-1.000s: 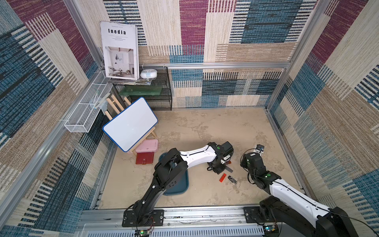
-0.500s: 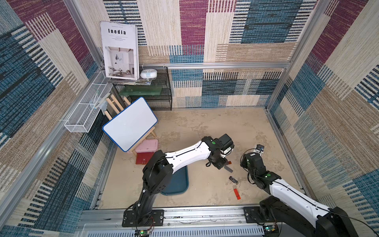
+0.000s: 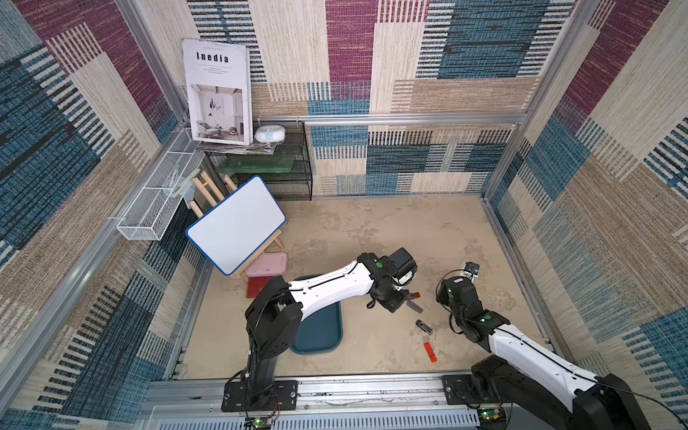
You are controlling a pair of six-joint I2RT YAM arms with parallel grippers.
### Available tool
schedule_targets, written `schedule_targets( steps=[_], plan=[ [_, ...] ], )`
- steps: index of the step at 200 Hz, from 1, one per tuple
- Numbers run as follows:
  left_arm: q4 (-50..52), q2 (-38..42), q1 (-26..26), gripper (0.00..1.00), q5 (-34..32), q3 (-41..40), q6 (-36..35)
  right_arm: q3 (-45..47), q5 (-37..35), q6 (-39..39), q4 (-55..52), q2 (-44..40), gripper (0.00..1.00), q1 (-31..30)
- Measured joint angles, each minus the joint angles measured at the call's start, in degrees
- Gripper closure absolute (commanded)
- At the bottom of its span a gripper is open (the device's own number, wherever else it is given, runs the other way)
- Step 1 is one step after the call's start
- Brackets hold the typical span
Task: Put the usb flash drive into the storage box
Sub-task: Pick up the USB flash from the center of the board.
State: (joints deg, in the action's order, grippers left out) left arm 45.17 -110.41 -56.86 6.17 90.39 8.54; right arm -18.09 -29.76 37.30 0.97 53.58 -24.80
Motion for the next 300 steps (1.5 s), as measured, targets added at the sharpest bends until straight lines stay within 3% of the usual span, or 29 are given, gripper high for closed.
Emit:
schedule_targets(
  steps=[50,110,202,300],
  plan=[
    [-0.9,-1.0,0.0,0.97,0.3,0.0,0.3,-0.2,0.0,0.0,0.1,0.5,0.52,0.0],
    [-1.3,-2.5,0.0,0.78,1.2,1.5,0.4,-0.3,0.0,0.0,0.2,1.0,0.52,0.0],
    [4.4,-14.8,2.8,0.52,-1.8,14.6,-7.0,-0.4,0.0,0.0,0.1,1.2,0.52,0.0],
    [7.8,-22.4,3.1,0.51,-0.6,22.5,-18.1,-1.1,0.3,-0.1,-0.2,2.1,0.52,0.0]
  ],
)
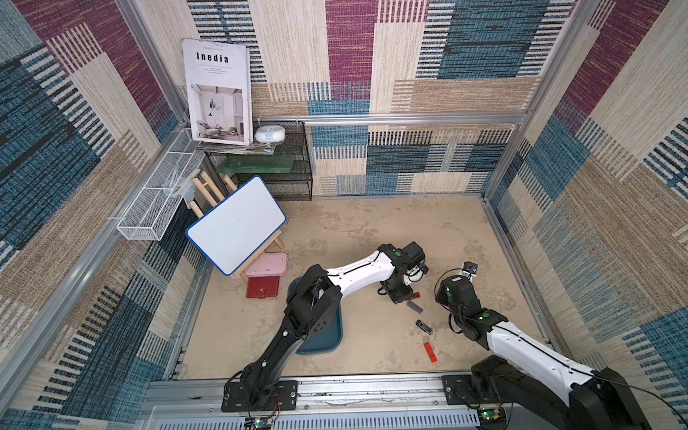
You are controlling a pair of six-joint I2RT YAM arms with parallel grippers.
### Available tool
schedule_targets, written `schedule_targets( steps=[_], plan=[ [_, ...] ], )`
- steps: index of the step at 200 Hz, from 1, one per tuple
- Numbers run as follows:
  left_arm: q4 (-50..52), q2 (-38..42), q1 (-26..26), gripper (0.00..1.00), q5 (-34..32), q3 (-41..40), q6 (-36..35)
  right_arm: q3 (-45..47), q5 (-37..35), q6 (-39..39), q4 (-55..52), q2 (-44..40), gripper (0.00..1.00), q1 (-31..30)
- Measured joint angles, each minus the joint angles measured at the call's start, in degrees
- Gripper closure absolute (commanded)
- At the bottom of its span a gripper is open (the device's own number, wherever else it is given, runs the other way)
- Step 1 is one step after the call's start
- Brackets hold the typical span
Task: Put the usb flash drive into the storage box
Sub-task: Pick up the USB flash from the center of the board.
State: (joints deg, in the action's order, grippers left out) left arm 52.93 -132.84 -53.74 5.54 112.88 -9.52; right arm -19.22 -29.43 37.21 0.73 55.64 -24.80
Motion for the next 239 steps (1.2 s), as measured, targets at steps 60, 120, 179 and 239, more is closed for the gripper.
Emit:
schedule_targets(
  steps=[60,120,179,239],
  plan=[
    [2.8,-4.5,0.4,0.52,-1.3,5.4,-4.0,-0.9,0.2,-0.2,-0.2,1.4,0.52,0.0],
    [4.5,-7.2,1.1,0.56,-0.2,8.8,-6.1,-0.9,0.2,-0.2,-0.2,1.6,0.52,0.0],
    [5.9,-8.7,1.2,0.65,0.0,10.9,-7.2,-0.9,0.2,-0.2,-0.2,2.0,0.52,0.0],
    [5.2,-10.2,0.8,0.68,1.6,12.8,-7.2,-1.0,0.2,-0.2,-0.2,2.1,0.52,0.0]
  ],
)
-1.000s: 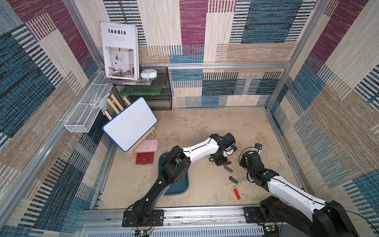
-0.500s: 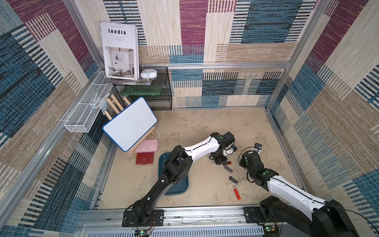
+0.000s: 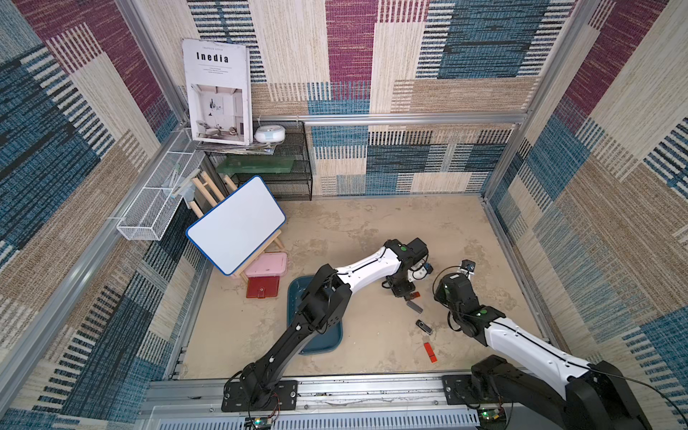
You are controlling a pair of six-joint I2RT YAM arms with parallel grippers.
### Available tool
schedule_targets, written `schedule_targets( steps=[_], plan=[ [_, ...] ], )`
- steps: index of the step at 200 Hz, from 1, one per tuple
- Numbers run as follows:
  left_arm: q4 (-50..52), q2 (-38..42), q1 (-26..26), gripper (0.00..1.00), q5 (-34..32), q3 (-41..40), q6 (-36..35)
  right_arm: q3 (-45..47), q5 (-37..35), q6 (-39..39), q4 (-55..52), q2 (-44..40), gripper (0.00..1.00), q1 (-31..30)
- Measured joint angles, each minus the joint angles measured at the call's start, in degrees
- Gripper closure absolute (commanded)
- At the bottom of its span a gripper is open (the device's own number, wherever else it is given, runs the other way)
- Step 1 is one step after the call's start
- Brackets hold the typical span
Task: Put the usb flash drive into the storage box
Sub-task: Pick up the USB flash from the center of the board.
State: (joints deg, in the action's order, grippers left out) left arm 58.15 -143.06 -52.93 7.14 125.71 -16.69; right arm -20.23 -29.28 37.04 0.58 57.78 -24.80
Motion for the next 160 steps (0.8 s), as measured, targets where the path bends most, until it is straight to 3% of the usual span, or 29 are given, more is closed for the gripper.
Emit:
schedule_targets(
  steps=[55,117,160],
  plan=[
    [-1.0,0.5,0.0,0.86,-0.9,-1.0,0.3,0.0,0.0,0.0,0.0,0.0,0.52,0.0],
    [-0.2,3.5,0.2,0.97,-0.1,-3.1,3.5,0.0,0.2,0.0,0.0,-0.1,0.52,0.0],
    [-1.0,14.6,0.1,0.99,-1.7,-8.6,9.4,0.0,0.3,0.0,0.0,-0.1,0.52,0.0]
  ],
)
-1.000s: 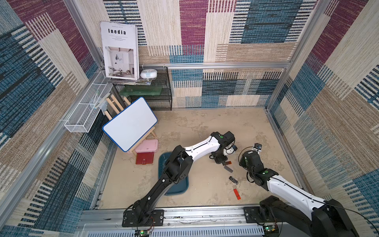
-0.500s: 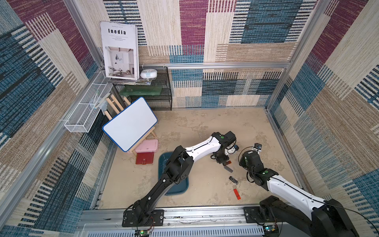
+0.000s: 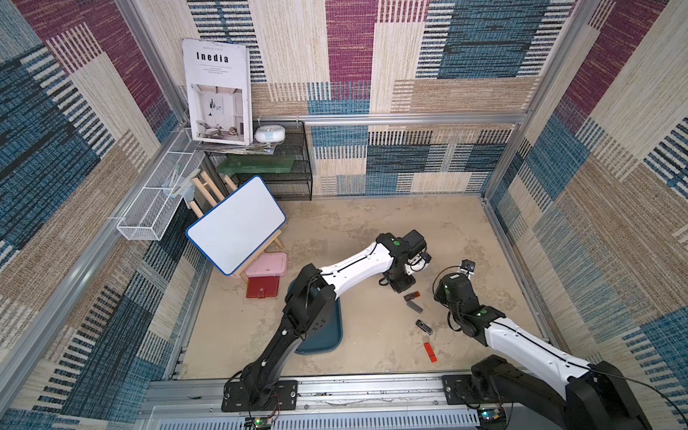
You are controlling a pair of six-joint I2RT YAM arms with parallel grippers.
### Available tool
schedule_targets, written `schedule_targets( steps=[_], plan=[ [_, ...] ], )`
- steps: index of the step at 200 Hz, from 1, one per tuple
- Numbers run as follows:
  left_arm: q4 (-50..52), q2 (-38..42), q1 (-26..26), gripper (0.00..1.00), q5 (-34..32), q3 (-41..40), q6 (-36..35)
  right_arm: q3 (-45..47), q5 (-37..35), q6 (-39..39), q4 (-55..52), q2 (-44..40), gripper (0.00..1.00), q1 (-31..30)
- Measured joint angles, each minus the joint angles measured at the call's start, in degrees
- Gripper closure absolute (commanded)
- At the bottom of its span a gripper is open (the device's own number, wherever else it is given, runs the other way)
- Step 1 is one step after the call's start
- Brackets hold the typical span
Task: Put the usb flash drive into the storage box
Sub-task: Pick up the USB flash from the center of the board, then place the USB flash in the storage box.
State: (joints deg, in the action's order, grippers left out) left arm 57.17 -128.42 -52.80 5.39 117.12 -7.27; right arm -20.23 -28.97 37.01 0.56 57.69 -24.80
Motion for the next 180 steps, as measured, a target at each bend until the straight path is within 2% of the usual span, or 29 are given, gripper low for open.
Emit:
schedule_targets(
  steps=[25,63,81,102,124,154,180],
  plan=[
    [-1.6,9.2,0.0,0.99,-3.0,-8.5,4.9,0.0,0.1,0.0,0.0,0.0,0.52,0.0],
    [-5.8,31.4,1.1,0.97,-8.9,-30.7,14.6,0.0,0.2,-0.2,0.2,0.3,0.52,0.0],
    [-7.7,41.9,4.8,0.96,-11.1,-42.0,20.1,0.0,0.3,-0.2,0.1,0.6,0.52,0.0],
    [-9.0,49.8,11.2,0.95,-11.9,-53.1,25.5,-0.2,0.5,-0.2,0.2,0.7,0.52,0.0],
    [-8.6,51.7,15.4,0.94,-13.9,-59.0,30.3,-0.2,0.5,-0.2,0.2,0.7,0.52,0.0],
    [-10.8,47.8,19.9,0.94,-14.2,-59.9,33.8,-0.2,0.5,-0.2,0.1,0.7,0.52,0.0],
    [-13.1,42.6,22.7,0.95,-13.8,-59.3,34.2,-0.2,0.5,-0.2,0.1,0.7,0.52,0.0]
  ],
)
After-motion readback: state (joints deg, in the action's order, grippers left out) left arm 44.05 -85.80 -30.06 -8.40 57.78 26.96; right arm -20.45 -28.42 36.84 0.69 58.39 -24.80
